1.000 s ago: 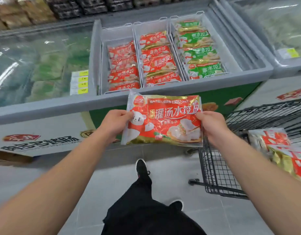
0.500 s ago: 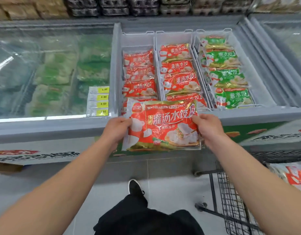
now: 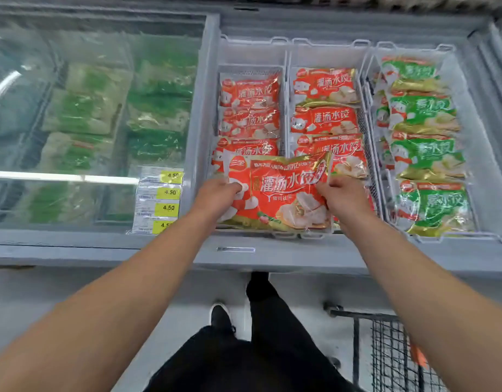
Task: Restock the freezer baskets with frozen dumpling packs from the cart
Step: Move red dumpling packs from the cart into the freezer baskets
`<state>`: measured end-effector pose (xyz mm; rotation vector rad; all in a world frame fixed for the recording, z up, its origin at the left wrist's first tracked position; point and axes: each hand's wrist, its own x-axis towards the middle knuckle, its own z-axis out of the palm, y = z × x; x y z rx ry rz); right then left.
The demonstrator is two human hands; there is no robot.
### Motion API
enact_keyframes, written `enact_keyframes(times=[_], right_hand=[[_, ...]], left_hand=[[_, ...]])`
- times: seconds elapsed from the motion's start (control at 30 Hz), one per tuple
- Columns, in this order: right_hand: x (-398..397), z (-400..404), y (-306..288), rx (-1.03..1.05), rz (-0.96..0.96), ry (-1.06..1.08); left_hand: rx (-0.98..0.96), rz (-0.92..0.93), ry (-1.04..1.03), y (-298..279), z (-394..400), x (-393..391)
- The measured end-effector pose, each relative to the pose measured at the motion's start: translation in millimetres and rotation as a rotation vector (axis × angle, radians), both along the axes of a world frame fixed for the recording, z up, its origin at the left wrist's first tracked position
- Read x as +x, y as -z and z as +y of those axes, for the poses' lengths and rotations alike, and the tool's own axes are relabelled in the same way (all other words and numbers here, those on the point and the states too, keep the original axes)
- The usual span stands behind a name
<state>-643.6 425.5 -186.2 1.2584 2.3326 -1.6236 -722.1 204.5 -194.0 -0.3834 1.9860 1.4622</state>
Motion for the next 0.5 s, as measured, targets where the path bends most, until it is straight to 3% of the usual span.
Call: enact_keyframes(times=[0.1,0.37,0.5], right_hand=[[-33.5,2.4,28.2,0.009,-0.089,-0.102],[-80.7,0.1,93.6,-0.026,-0.262,-0.318],[-86.4,-4.1,108.1,-0.136,-0.325,-0.402]], left_hand=[[-0.127,0.043,-0.072,13.4,17.4,-19.4],[-0.363,-0.076,-0.087,66.4,35.1,-53.3],[-0.428,-0.094,-0.086,77.5,37.0,-60.4]])
